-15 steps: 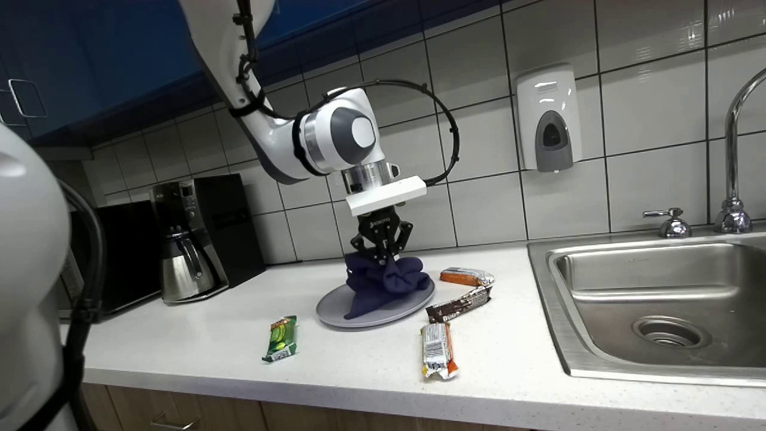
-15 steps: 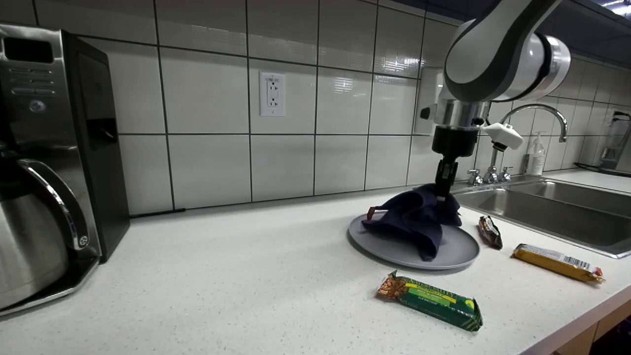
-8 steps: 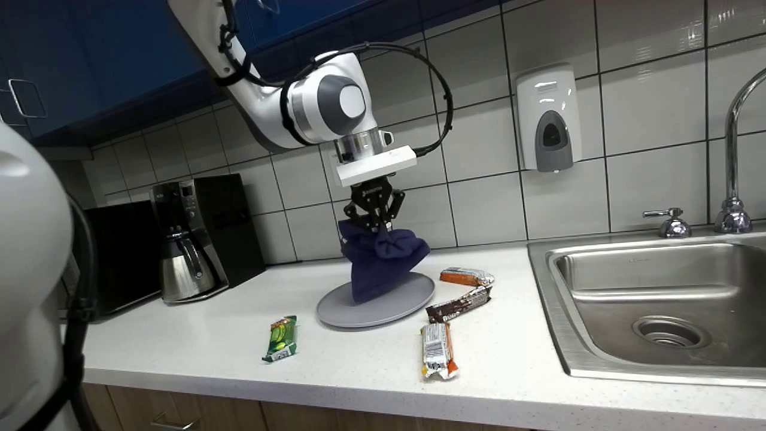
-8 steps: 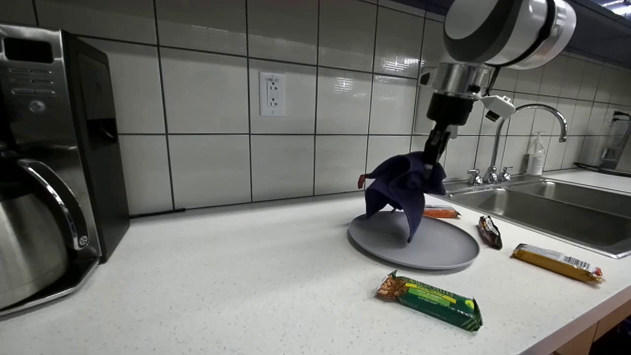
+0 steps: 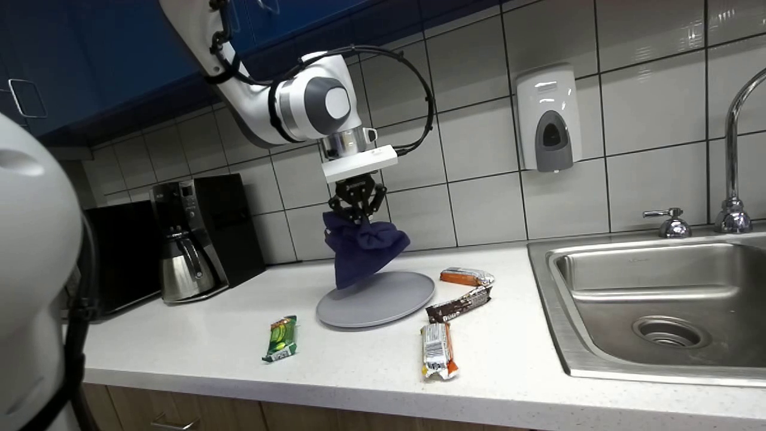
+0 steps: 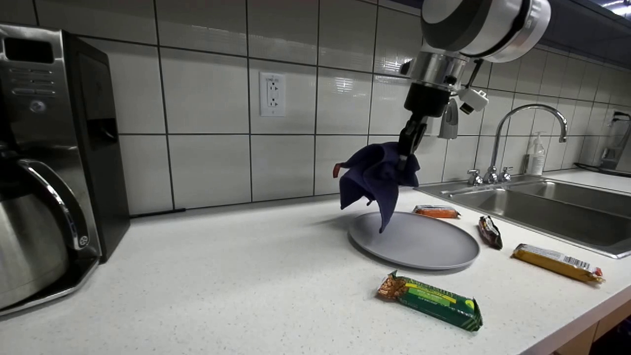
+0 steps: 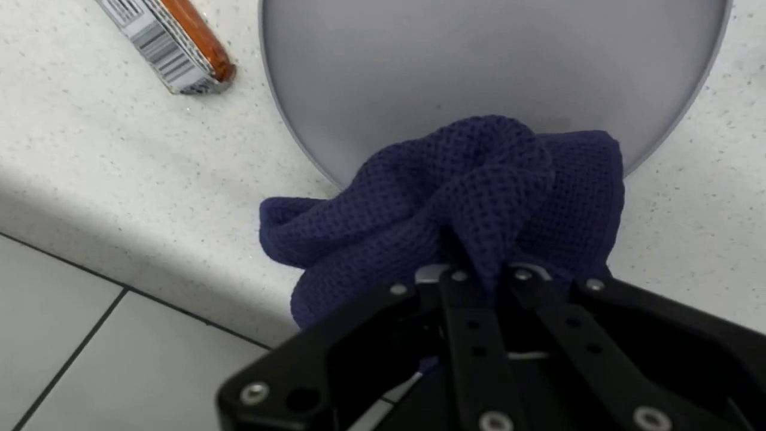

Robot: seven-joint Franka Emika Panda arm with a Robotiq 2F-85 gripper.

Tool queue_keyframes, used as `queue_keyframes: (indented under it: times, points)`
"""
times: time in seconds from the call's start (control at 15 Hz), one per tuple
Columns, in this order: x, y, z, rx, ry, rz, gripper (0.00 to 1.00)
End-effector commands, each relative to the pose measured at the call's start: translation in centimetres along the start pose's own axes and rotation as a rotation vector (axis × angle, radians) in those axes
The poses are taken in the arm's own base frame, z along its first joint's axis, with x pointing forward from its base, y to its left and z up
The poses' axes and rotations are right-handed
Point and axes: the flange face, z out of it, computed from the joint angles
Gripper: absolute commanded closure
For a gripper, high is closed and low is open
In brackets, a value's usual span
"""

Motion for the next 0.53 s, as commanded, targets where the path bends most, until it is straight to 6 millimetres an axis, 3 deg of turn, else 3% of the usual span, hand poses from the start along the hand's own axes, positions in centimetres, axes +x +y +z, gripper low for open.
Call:
queue_keyframes:
  times: [0.0,0.47]
  points:
    - [3.3,-0.6,0.5,0.015,0.043,-0.007,0.98]
    - [7.7,-3.4,3.3,0.076,0.082,-0.031,0.98]
